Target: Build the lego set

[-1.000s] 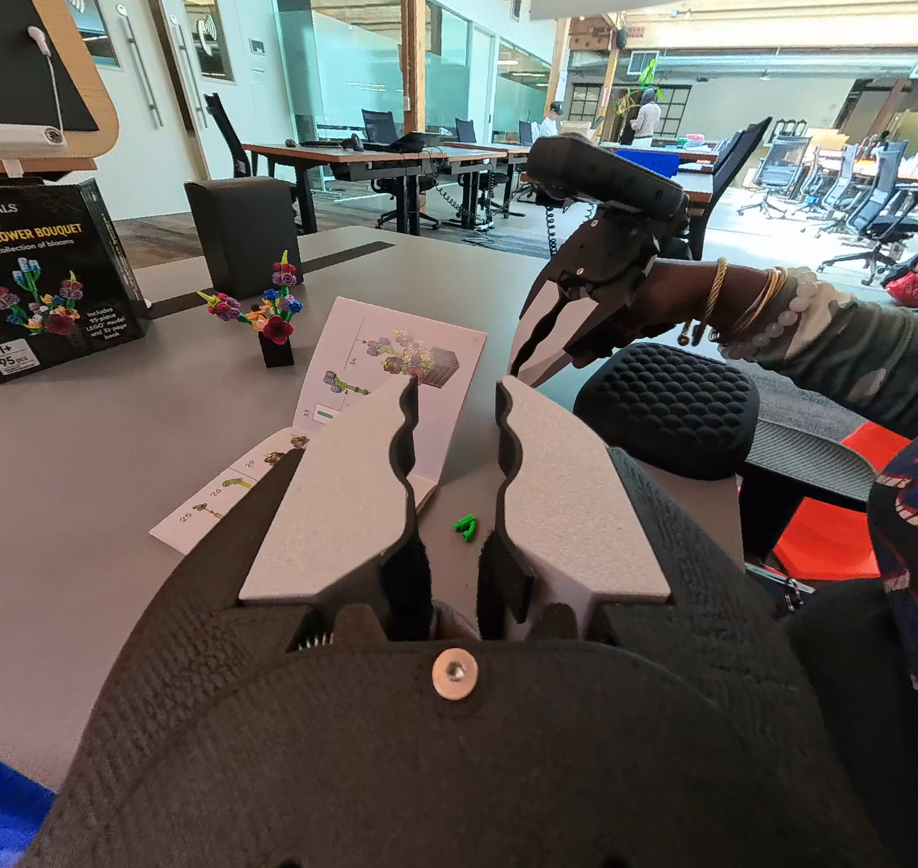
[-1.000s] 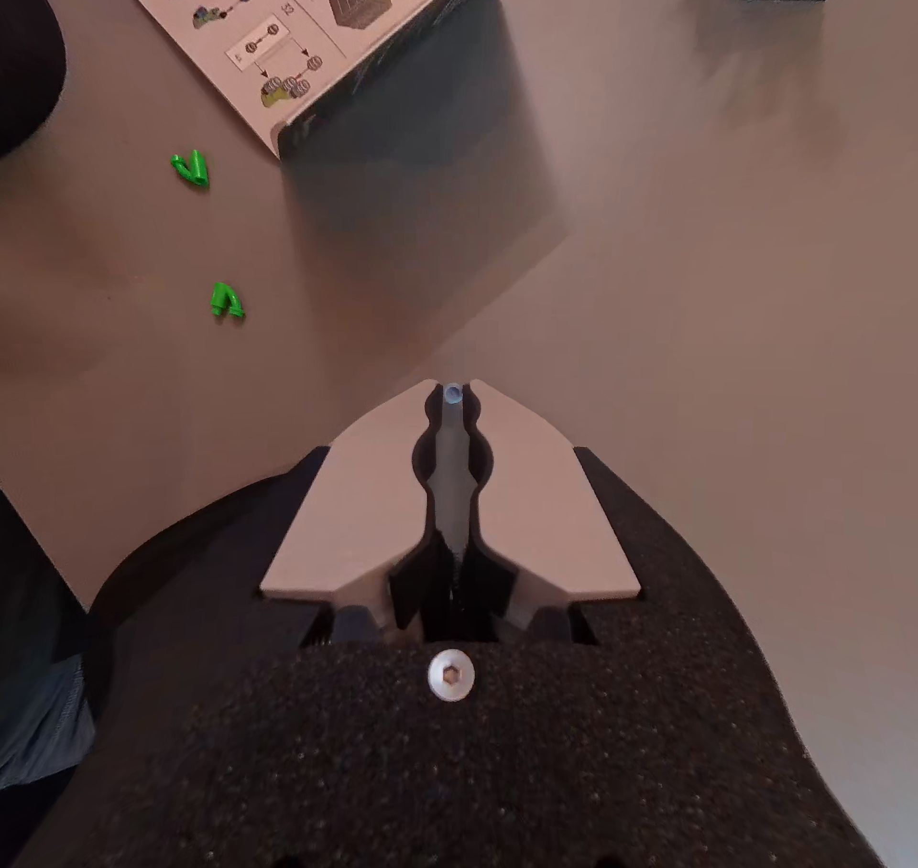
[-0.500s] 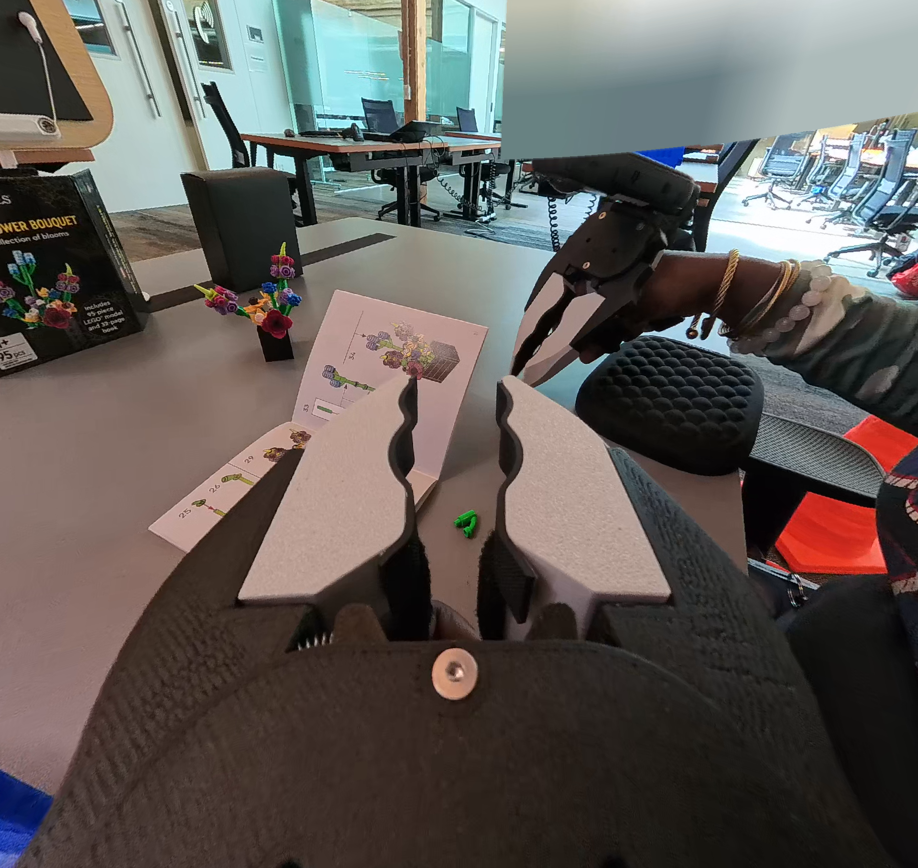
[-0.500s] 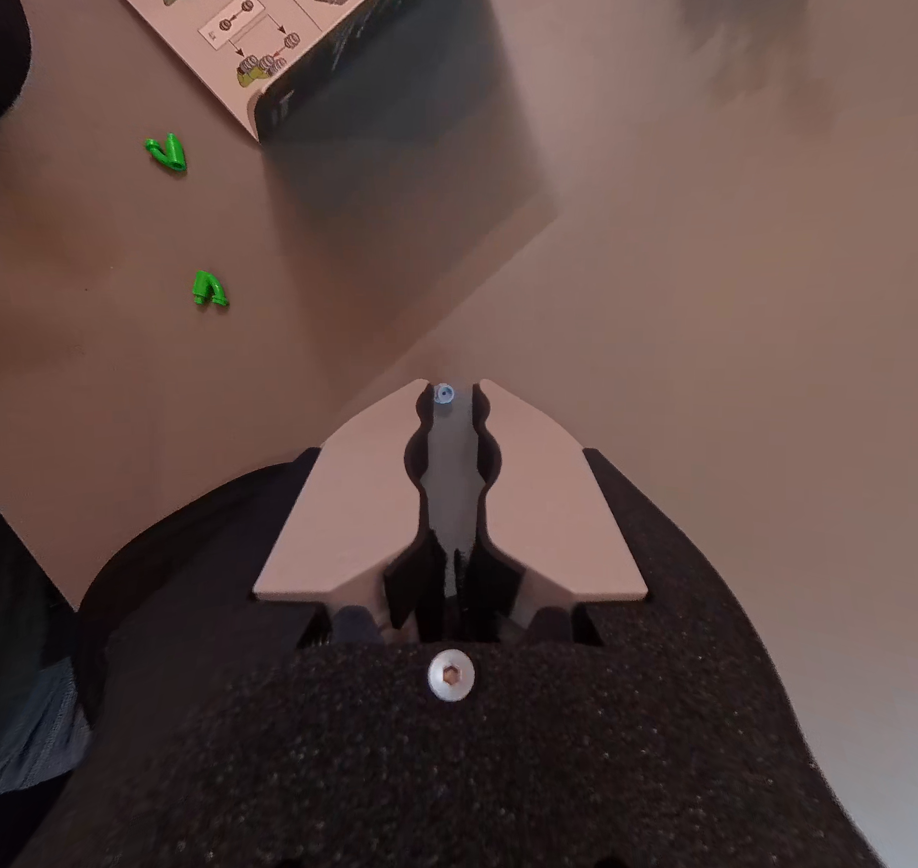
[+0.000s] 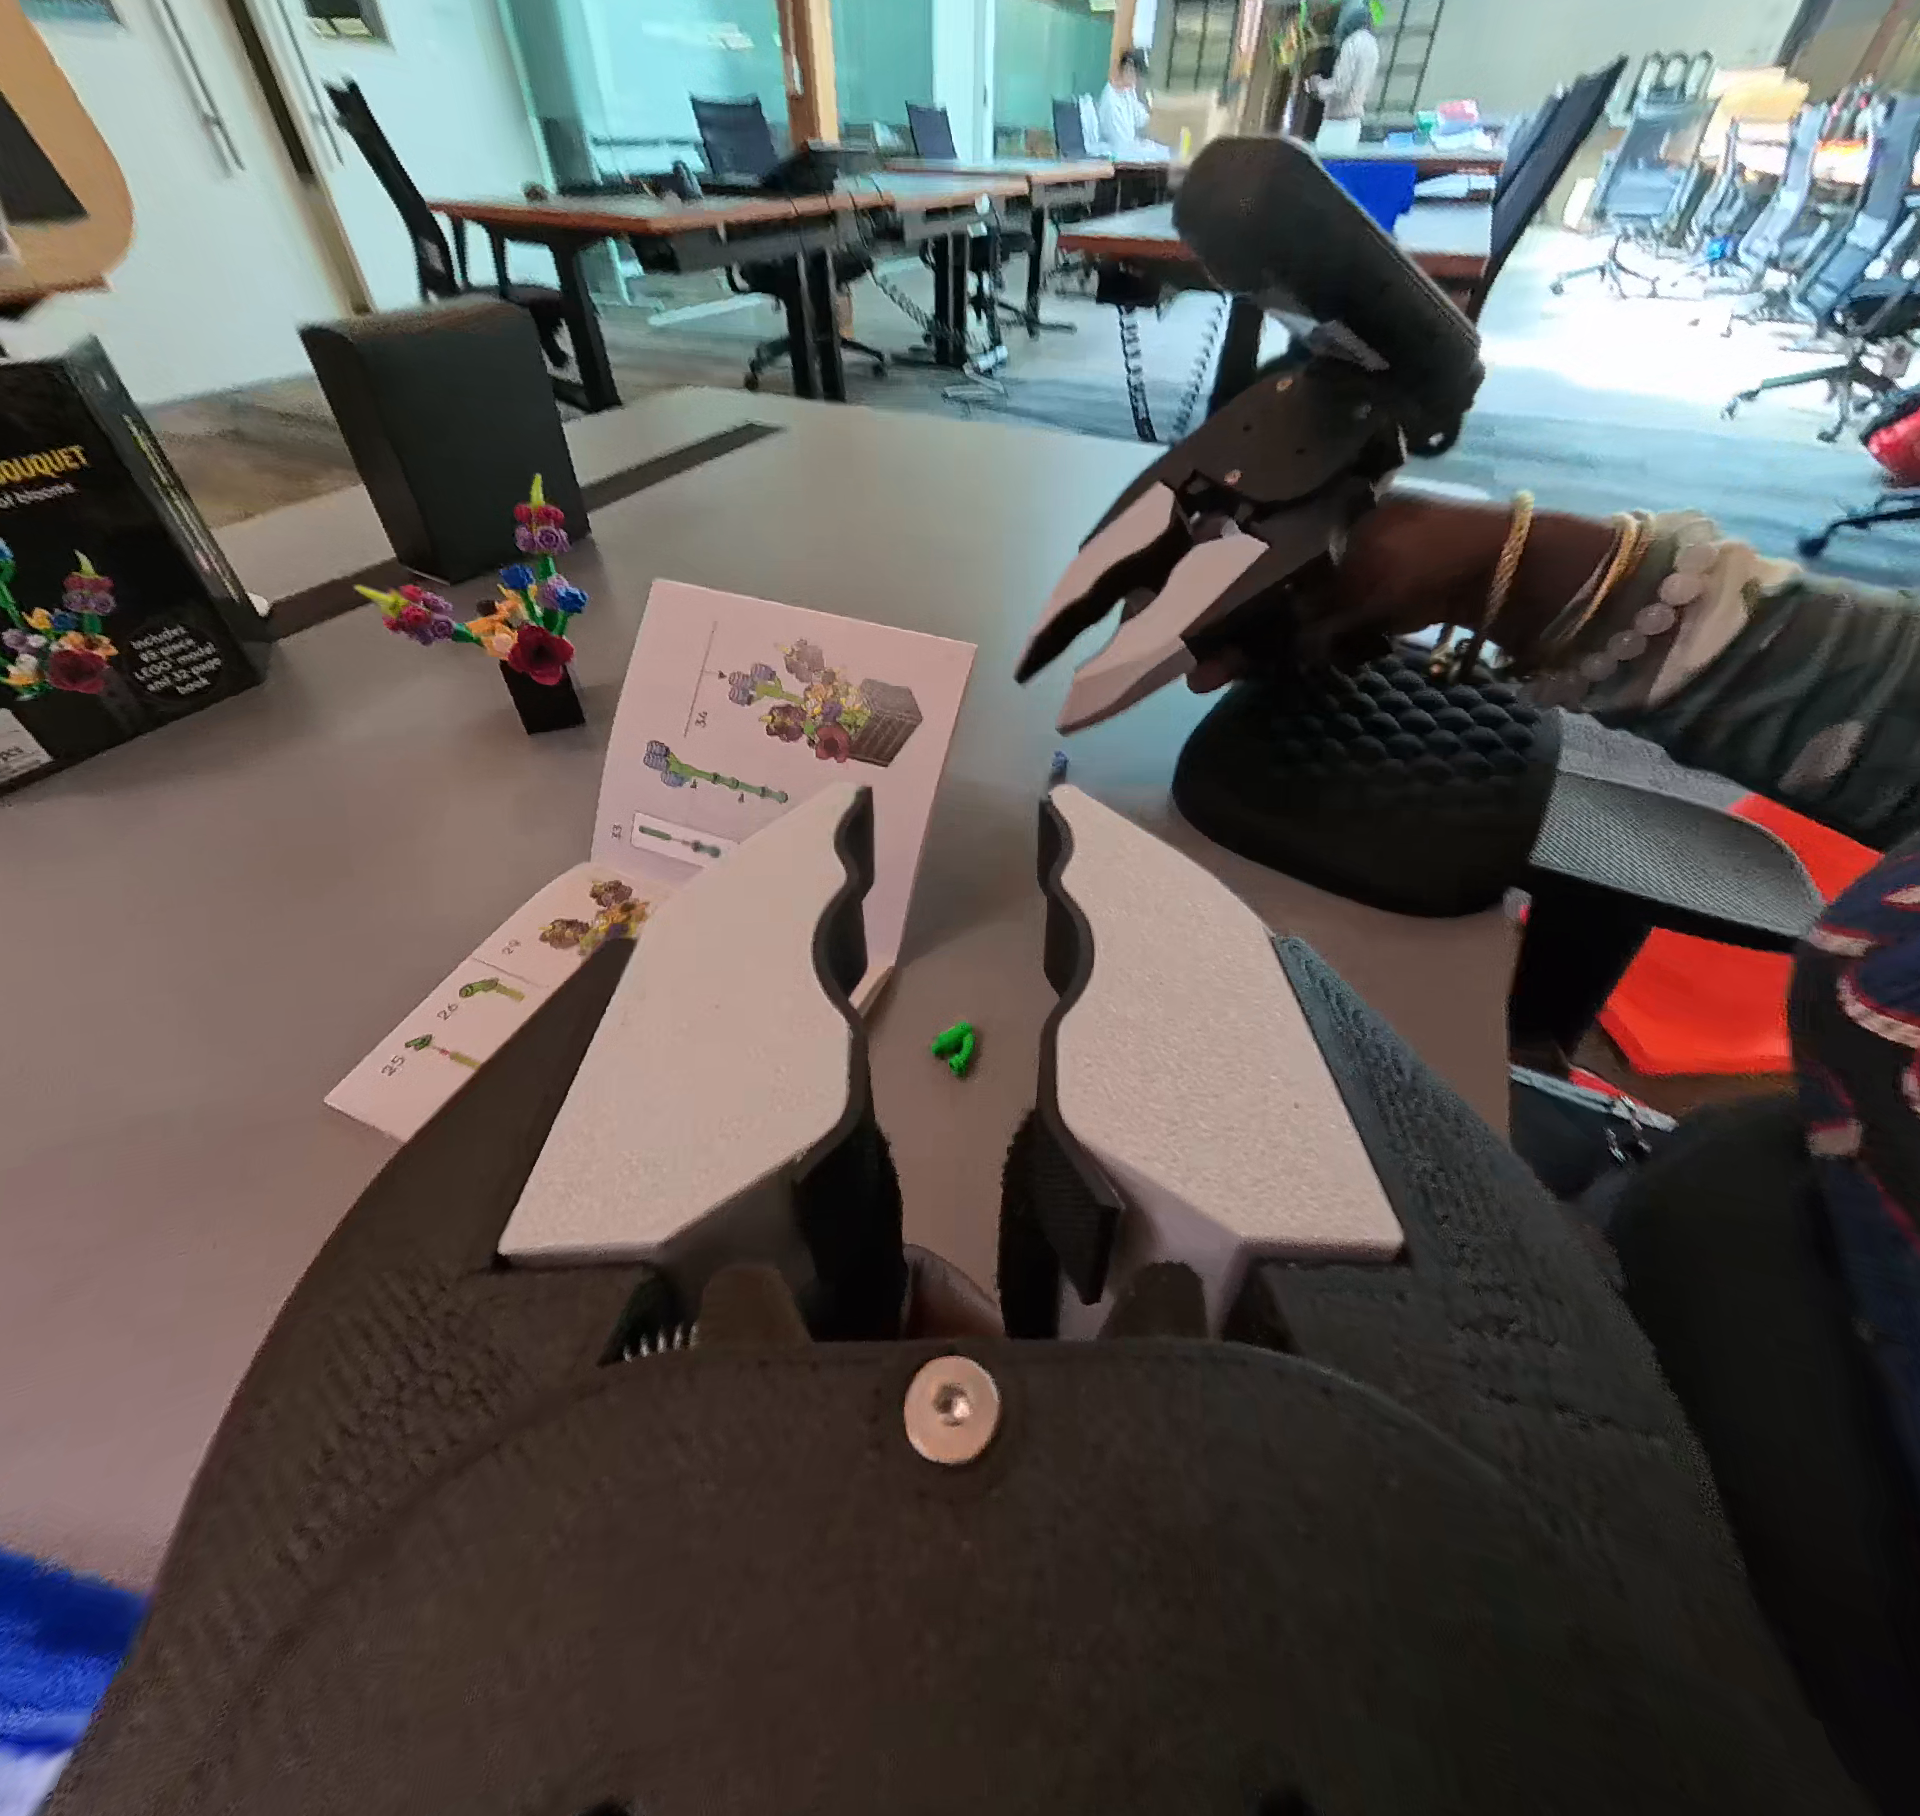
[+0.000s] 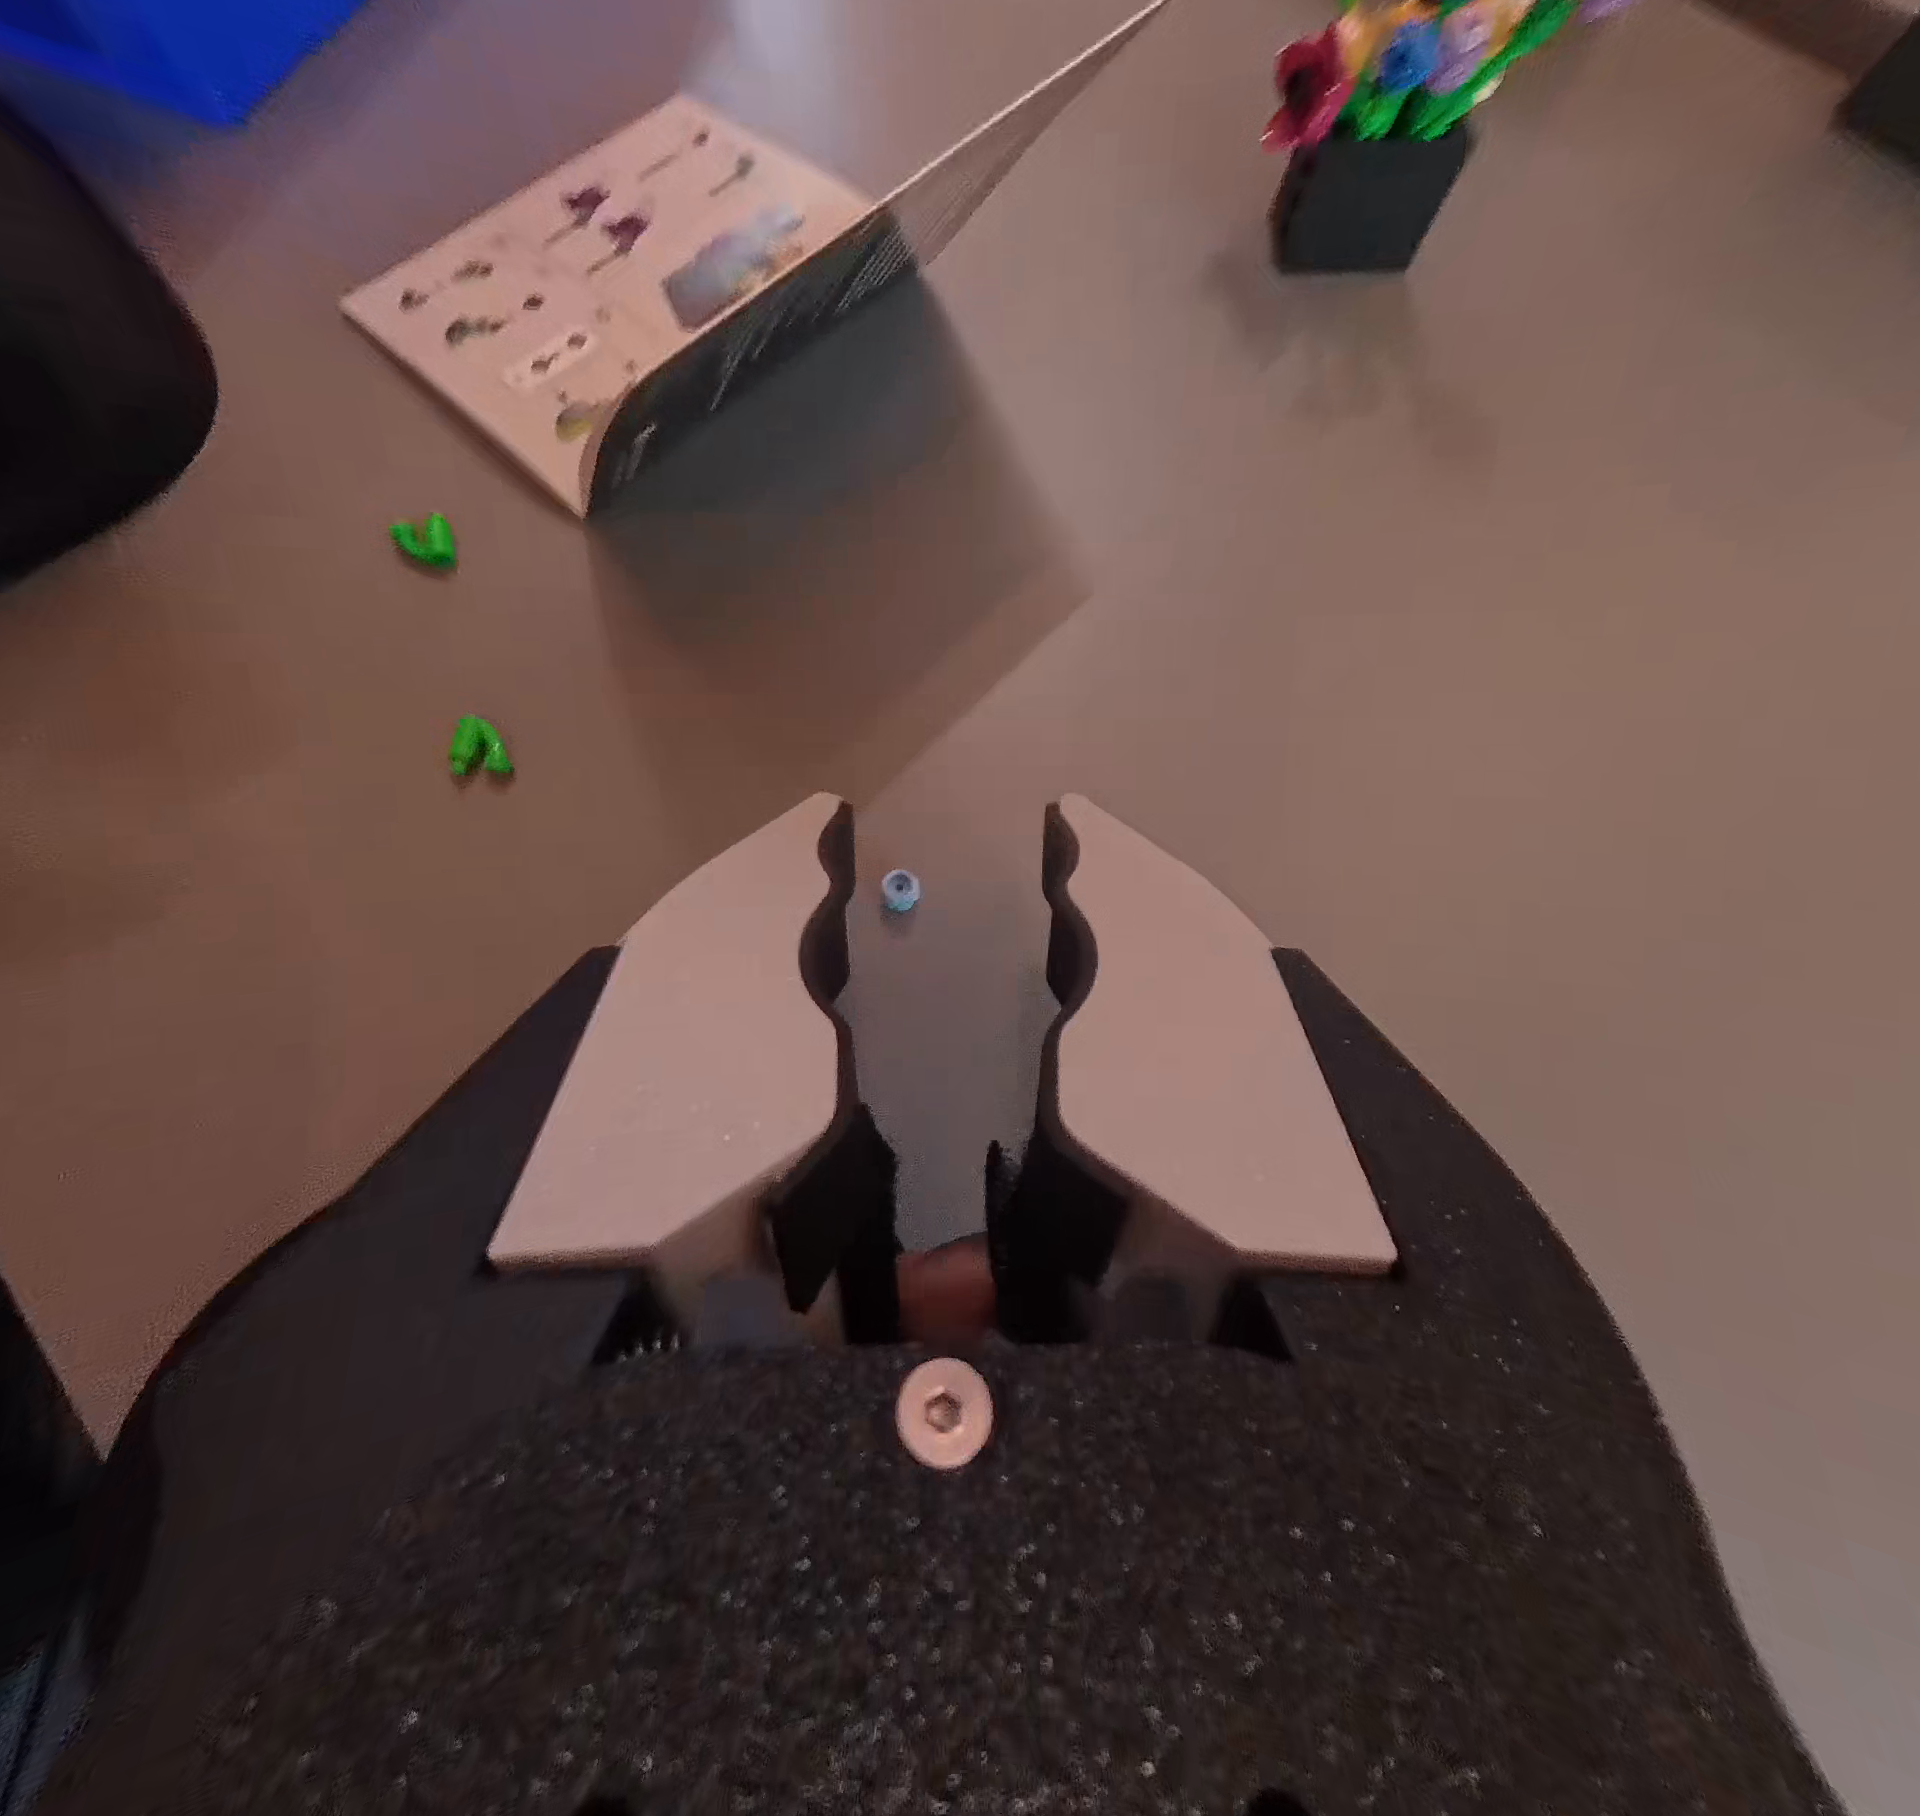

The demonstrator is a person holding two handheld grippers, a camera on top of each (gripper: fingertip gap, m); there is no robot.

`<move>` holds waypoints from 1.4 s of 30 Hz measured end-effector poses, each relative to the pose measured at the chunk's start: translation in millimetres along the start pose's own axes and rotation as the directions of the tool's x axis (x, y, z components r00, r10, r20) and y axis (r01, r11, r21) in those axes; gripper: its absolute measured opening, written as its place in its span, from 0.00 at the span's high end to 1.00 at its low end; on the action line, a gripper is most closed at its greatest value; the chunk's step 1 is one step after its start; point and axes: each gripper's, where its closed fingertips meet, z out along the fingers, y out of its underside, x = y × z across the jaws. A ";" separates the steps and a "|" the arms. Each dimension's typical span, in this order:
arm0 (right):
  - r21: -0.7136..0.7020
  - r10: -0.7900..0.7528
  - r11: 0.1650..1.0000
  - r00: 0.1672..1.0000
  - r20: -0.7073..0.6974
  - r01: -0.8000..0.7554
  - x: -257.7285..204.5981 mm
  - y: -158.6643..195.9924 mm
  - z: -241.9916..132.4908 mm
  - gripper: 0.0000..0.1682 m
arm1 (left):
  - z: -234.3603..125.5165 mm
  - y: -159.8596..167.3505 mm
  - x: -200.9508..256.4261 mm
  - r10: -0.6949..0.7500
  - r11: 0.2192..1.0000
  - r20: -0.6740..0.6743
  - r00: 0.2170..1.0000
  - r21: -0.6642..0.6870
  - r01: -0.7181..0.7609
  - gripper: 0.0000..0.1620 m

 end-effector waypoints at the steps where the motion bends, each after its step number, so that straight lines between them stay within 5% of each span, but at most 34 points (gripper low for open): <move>1: 0.024 0.010 1.000 1.000 -0.024 -0.010 3.3 -2.5 -1.9 0.79 | -5.2 -3.3 -0.5 0.000 1.000 -0.007 1.000 -0.022 0.000 0.81; 5: 0.155 0.018 0.988 0.998 -0.059 -0.009 8.0 -17.7 -11.2 0.78 | -45.9 -31.2 -23.2 0.026 0.997 0.043 0.999 -0.071 -0.023 0.81; 8: 0.193 0.043 0.981 0.998 -0.050 -0.033 9.7 -19.6 -14.7 0.79 | -90.5 -30.7 -71.0 0.105 0.958 0.146 0.984 -0.279 -0.060 0.81; 11: 0.203 0.049 0.978 0.998 -0.041 -0.040 9.3 -19.6 -15.1 0.80 | -137.8 -7.3 -129.8 0.173 0.802 0.155 0.973 -0.596 -0.047 0.78; 14: 0.189 0.034 0.981 0.999 -0.025 -0.029 6.1 -17.8 -12.9 0.81 | -170.0 19.8 -197.9 0.154 0.631 0.179 0.972 -0.774 0.042 0.78; 18: 0.203 0.018 0.979 0.999 -0.027 -0.012 4.5 -18.5 -14.1 0.82 | -199.6 79.0 -269.0 0.051 0.376 0.238 0.970 -0.904 0.202 0.83; 23: 0.231 0.018 0.973 1.000 -0.004 -0.016 2.4 -20.4 -16.9 0.83 | -213.6 118.6 -308.0 0.024 0.179 0.286 0.958 -0.944 0.278 0.87; 31: 0.231 0.057 0.971 0.998 0.033 -0.063 3.9 -19.8 -16.1 0.84 | -206.2 116.7 -306.3 0.023 0.128 0.137 0.990 -0.983 0.133 0.97; 42: 0.242 0.055 0.968 0.998 0.041 -0.064 3.2 -20.5 -17.2 0.84 | -206.6 127.3 -300.1 0.019 0.042 0.058 0.998 -0.997 0.057 0.91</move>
